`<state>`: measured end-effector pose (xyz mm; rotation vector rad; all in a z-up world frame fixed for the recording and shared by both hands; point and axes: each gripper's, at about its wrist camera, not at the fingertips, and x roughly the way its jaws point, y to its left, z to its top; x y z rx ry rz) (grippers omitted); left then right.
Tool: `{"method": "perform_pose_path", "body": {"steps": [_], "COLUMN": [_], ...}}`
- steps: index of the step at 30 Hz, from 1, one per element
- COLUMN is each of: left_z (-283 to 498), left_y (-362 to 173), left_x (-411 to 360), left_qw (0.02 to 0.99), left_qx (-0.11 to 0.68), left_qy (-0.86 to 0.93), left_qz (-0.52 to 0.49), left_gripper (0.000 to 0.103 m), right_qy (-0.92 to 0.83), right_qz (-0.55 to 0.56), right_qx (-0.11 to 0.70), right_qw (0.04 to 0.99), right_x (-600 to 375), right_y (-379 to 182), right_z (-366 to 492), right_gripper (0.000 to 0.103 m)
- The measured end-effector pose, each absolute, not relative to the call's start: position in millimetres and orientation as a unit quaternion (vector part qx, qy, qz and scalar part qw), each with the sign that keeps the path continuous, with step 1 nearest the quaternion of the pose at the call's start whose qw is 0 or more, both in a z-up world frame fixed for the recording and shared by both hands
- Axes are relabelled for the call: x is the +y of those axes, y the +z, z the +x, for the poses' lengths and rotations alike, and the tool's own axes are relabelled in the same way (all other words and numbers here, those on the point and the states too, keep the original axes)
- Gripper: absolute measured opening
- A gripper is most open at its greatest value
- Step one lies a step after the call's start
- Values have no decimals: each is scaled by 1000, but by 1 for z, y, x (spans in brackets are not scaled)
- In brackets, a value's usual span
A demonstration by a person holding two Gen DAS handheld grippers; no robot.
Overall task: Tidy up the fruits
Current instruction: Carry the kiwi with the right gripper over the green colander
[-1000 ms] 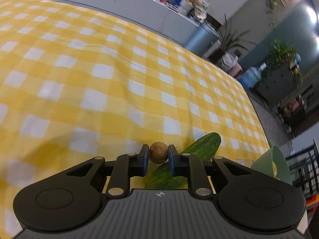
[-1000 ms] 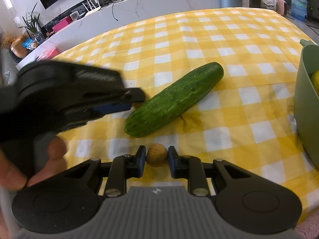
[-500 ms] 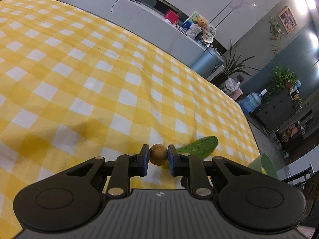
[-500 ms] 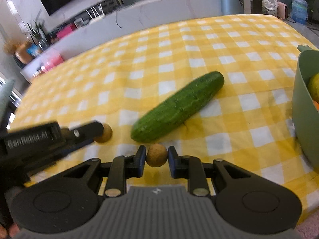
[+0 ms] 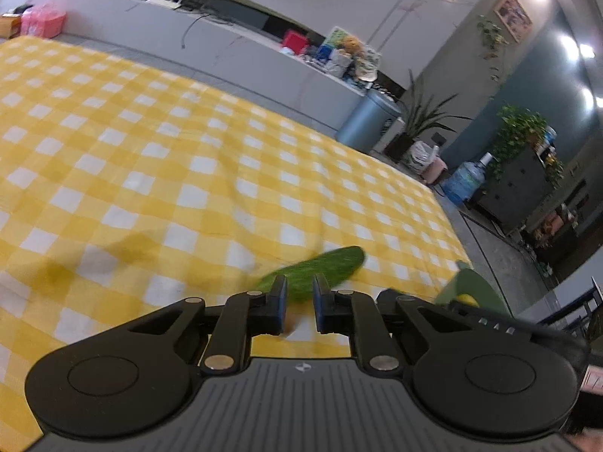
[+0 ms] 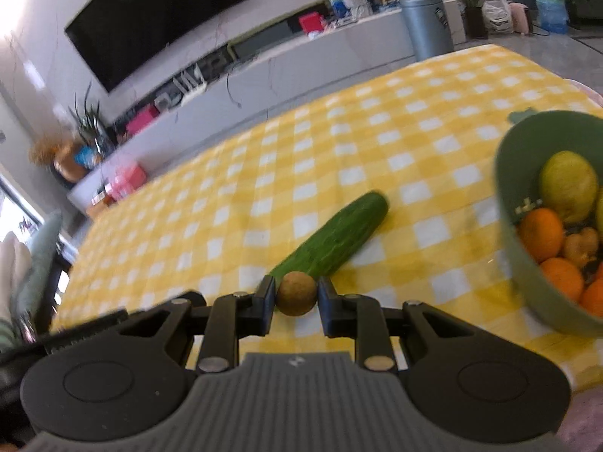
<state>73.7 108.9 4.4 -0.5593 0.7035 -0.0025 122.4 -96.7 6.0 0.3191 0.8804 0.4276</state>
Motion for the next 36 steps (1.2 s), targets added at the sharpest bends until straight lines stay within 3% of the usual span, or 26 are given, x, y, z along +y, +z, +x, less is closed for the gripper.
{"method": "perform_pose_path", "body": {"steps": [7,14,19,36], "left_z": [74,86,99,143], "left_y": [16,-27,-35,-51], "left_x": [82,105,97,77], "left_qw": [914,860,859,836], "left_qx": [336,426,439,471], "left_qy": [-13,-29,-1,88], "left_qz": [-229,-280,-261,-269], "left_gripper": [12,14,25,30], "right_qy": [185,169,173,183], "right_qz": [202,232,236,230], "right_qx": [382,371,377,385], "right_qw": [883,883,879,875], "right_x": [-148,-179,-180,-177], "right_y": [28,31,28,22], "right_z": [120,119,119,124], "right_gripper": [20,20,20,20]}}
